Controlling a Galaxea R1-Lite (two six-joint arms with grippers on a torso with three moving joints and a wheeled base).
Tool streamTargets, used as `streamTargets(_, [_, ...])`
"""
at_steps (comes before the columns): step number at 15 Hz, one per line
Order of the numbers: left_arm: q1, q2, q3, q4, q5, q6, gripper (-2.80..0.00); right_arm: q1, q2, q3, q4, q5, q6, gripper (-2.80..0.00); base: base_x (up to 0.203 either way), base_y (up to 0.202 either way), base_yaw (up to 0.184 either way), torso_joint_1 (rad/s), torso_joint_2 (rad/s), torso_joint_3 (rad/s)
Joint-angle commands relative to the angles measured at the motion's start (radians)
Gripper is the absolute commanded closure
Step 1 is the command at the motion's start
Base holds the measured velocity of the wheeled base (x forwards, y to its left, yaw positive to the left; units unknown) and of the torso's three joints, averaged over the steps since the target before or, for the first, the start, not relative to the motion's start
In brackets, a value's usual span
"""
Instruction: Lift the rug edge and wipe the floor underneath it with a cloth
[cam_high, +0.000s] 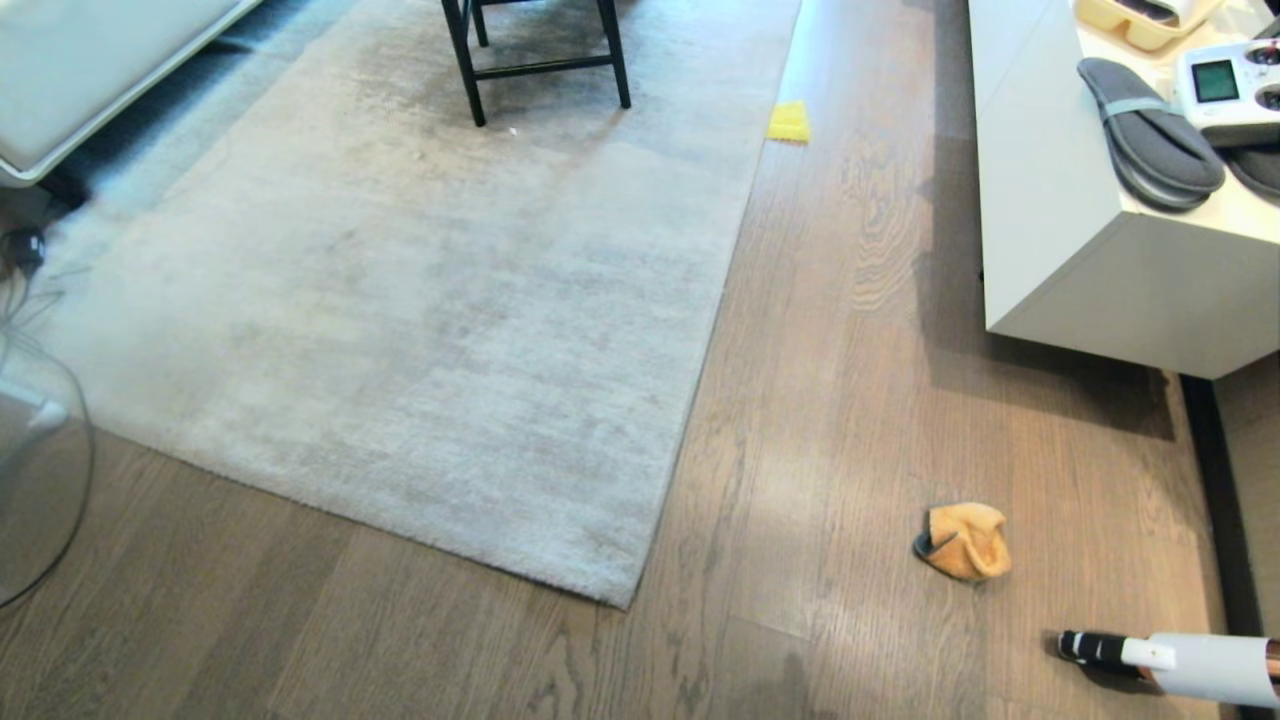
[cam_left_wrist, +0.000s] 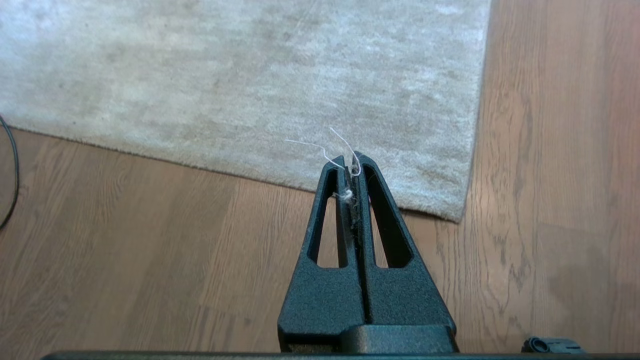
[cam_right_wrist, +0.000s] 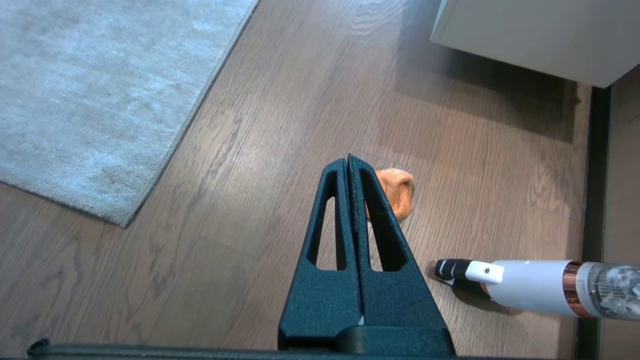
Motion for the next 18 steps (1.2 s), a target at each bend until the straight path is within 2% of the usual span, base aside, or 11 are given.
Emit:
streamTargets(1, [0.000, 0.000, 0.000, 0.000, 0.000, 0.000, 0.00, 0.000, 0.000, 0.000, -0.001, 0.000, 0.000, 0.00, 0.000, 0.000, 0.000, -0.006, 0.00, 0.211])
streamTargets(18, [0.000, 0.000, 0.000, 0.000, 0.003, -0.004, 0.00, 0.000, 0.002, 0.000, -0.001, 0.000, 0.000, 0.00, 0.000, 0.000, 0.000, 0.002, 0.00, 0.203])
